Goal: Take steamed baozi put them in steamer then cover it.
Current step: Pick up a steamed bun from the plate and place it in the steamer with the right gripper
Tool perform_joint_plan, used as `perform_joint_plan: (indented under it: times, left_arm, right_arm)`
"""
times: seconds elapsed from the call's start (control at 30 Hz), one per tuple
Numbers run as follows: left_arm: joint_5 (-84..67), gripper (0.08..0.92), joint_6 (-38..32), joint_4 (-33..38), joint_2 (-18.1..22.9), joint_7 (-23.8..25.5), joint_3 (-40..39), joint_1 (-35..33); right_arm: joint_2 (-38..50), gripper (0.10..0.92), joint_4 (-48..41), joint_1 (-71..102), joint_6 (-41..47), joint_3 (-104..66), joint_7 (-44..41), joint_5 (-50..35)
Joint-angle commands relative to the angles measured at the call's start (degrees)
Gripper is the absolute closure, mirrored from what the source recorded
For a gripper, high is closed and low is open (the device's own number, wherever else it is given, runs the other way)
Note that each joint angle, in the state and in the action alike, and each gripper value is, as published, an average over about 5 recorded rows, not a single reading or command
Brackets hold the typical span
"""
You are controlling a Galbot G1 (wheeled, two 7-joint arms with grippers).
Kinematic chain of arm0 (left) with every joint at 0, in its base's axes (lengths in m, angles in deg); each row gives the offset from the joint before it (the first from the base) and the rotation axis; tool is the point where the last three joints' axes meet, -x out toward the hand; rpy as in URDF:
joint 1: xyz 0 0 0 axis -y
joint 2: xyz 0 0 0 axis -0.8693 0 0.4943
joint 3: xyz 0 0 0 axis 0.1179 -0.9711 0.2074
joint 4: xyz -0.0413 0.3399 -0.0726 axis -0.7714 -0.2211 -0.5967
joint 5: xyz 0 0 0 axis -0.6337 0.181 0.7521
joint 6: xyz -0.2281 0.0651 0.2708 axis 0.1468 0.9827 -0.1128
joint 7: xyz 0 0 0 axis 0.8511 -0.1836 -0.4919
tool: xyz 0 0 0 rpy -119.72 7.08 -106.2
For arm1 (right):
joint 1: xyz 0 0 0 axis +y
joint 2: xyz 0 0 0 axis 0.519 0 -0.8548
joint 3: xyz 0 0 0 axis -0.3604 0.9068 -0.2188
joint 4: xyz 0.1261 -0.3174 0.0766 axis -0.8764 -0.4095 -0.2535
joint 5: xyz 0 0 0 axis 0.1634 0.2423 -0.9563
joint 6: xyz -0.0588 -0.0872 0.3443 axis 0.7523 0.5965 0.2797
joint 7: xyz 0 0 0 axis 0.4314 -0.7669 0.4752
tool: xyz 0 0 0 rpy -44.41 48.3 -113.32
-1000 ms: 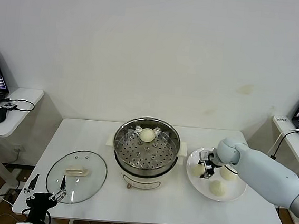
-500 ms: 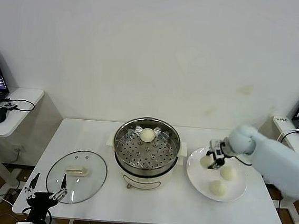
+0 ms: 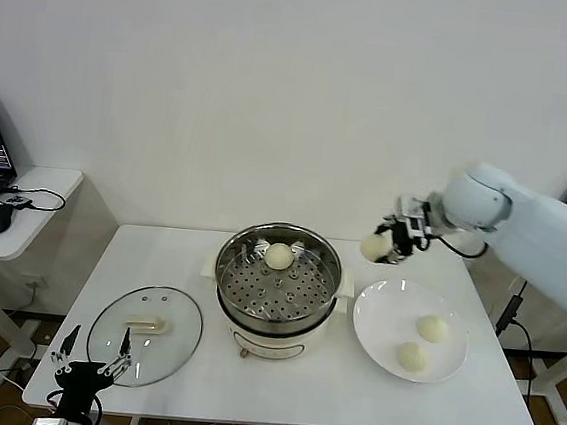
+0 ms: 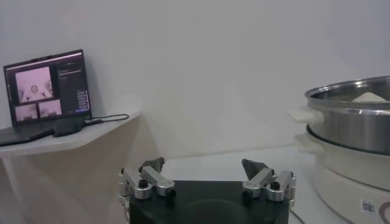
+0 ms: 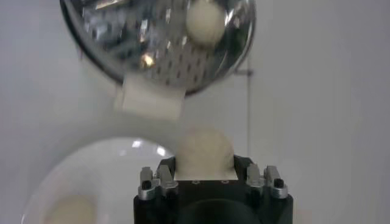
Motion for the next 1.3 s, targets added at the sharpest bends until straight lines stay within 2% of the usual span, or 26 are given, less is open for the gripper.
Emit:
perform_joint_plan:
  times: [0.03,0.27,0.5,1.1,1.3]
  left_arm:
    - [-0.31,0.177,0.03,-0.10,-0.27,0.13,0.84,0.04]
    - [-0.40,0.177,0.22,-0.01,-0.07,0.20,1.27,0.57]
    - [-0.34,0.177,0.08,-0.28,0.30,0.26,0.83,0.61]
    - [-0.99,0.177,-0.29,-1.18,-0.02,0.24,0.80,1.34]
    - [-0.97,0.177,-0.26,-1.44,-0.09,0.26,0.70,1.53]
  right_arm:
    - [-15.87,0.423,-1.92,-2.95,7.75,5.02,6.20,-12.01]
    - [-25.54,0.423,-7.02,2.16,11.90,4.59,11.02,-14.87]
    - [-30.94,0.423,-12.55,5.58,14.10,4.21,13.29,-14.66]
    - [-33.94,0.423,-18.12,10.05,15.72,4.28,15.31,-11.88]
    - [-32.56,0.391,-17.16,9.84,15.21,3.65,14.88,-11.79]
